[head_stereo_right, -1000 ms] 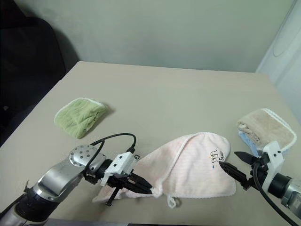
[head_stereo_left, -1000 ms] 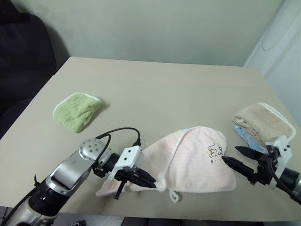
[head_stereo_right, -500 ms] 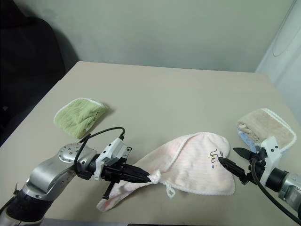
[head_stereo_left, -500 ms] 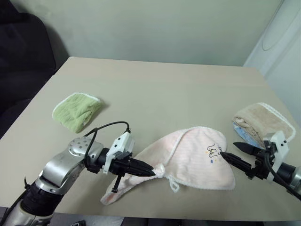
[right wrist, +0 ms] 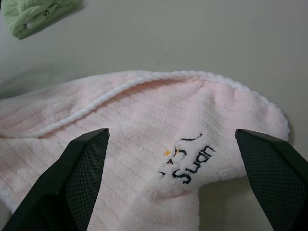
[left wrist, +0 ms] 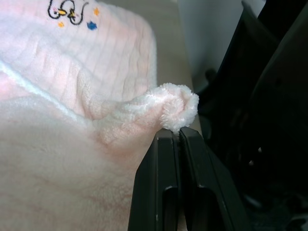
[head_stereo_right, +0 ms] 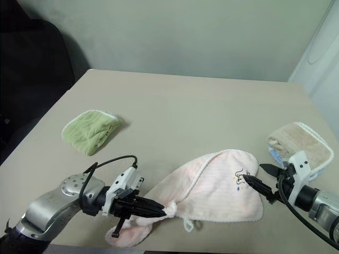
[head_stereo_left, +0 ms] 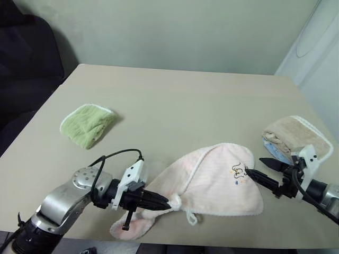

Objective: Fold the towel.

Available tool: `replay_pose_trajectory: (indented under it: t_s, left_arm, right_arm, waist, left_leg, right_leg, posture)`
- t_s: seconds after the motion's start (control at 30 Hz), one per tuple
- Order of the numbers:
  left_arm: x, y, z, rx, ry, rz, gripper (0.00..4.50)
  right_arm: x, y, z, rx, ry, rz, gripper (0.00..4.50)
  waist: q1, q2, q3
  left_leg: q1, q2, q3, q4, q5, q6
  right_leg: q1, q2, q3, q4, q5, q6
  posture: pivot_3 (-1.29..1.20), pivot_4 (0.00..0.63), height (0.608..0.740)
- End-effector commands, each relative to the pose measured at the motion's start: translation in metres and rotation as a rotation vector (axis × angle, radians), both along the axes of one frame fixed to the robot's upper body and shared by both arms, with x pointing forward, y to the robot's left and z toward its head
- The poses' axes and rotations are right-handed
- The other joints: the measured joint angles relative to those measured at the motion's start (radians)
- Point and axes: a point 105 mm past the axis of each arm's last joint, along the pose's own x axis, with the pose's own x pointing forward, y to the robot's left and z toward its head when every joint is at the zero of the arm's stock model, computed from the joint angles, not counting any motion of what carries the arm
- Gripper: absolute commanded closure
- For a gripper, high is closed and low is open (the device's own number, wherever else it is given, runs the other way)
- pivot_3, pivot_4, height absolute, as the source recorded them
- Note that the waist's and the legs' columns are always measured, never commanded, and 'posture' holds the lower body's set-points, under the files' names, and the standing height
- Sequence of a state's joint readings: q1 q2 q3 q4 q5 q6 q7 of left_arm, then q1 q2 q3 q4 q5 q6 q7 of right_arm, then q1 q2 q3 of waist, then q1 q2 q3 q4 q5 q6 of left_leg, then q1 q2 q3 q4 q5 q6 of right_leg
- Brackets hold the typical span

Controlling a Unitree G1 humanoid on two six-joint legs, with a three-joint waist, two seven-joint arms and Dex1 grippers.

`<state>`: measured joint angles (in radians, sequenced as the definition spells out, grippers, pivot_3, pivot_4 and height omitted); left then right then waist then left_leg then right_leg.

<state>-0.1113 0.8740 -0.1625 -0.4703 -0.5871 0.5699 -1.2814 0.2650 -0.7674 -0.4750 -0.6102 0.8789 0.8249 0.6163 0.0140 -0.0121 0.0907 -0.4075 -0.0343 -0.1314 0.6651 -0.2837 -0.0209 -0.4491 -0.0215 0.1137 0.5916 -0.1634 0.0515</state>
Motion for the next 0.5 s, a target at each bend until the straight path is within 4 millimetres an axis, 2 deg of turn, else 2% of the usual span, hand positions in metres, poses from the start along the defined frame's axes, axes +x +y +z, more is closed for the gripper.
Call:
replay_pose_trajectory:
  t_s: [0.03,0.17,0.37,0.47,0.5]
  left_arm:
    - [0.0014,-0.0035,-0.0020,0.008,-0.033,-0.028,4.24]
    - [0.0086,-0.0069,-0.0026,0.000,-0.069,-0.010,3.09]
    - [0.0107,-0.0058,-0.0070,0.009,-0.074,-0.013,3.09]
    - [0.0105,-0.0055,-0.0072,0.001,-0.066,-0.014,3.66]
    - [0.0111,-0.0057,-0.0059,-0.010,-0.059,-0.010,3.98]
  right_arm:
    - [0.0015,0.0028,0.0062,0.000,-0.039,0.017,0.05]
    - [0.0018,0.0030,0.0055,0.001,-0.040,0.014,0.05]
    - [0.0024,0.0031,0.0049,0.002,-0.045,0.007,0.05]
    - [0.0024,0.0028,0.0047,0.001,-0.046,0.004,0.05]
    - [0.0024,0.0027,0.0047,0.002,-0.046,0.003,0.05]
  waist:
    - [0.000,0.000,0.000]
    - [0.000,0.000,0.000]
    - [0.000,0.000,0.000]
    - [0.000,0.000,0.000]
    - [0.000,0.000,0.000]
  left_leg:
    - [0.000,0.000,0.000,0.000,0.000,0.000]
    - [0.000,0.000,0.000,0.000,0.000,0.000]
    - [0.000,0.000,0.000,0.000,0.000,0.000]
    - [0.000,0.000,0.000,0.000,0.000,0.000]
    - [0.000,0.000,0.000,0.000,0.000,0.000]
  right_leg:
    - [0.000,0.000,0.000,0.000,0.000,0.000]
    - [0.000,0.000,0.000,0.000,0.000,0.000]
    - [0.000,0.000,0.000,0.000,0.000,0.000]
    - [0.000,0.000,0.000,0.000,0.000,0.000]
    - [0.000,0.000,0.000,0.000,0.000,0.000]
  posture:
    - [0.00,0.150,0.740]
    - [0.00,0.150,0.740]
    - [0.00,0.150,0.740]
    - [0.00,0.150,0.740]
    - [0.00,0.150,0.740]
